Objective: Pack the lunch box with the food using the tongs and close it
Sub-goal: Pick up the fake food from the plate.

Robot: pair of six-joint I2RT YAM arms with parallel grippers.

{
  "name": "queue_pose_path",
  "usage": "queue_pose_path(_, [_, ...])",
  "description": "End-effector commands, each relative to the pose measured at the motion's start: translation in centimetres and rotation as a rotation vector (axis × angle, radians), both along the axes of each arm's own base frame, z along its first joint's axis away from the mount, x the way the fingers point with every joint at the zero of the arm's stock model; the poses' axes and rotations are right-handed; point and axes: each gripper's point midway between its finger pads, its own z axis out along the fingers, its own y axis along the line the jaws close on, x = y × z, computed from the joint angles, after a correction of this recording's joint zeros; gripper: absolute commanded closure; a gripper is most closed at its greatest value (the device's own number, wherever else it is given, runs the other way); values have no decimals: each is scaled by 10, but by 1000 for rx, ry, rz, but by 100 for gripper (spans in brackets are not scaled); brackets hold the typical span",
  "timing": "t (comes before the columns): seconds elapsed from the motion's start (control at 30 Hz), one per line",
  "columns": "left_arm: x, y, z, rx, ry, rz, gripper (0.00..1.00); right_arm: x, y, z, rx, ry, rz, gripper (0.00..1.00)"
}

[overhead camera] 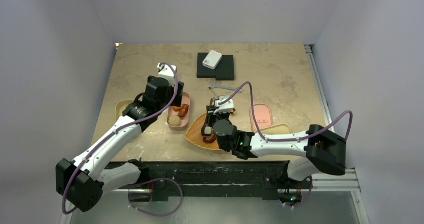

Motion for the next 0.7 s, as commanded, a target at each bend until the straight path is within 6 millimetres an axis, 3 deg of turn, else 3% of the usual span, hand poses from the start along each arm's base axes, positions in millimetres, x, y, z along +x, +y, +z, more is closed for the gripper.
queue_pose_path(0.0, [3,0,5,-13,-24,-9,18,3,7,23,59,-28,-25,67])
queue_pose_path(0.43, [3,-1,5,-19,-23,-13,18,7,14,14,16,-35,-60,69])
queue_pose_path(0.67, [3,1,7,-23,-30,-5,18,3,13,17,3,-40,-106,98])
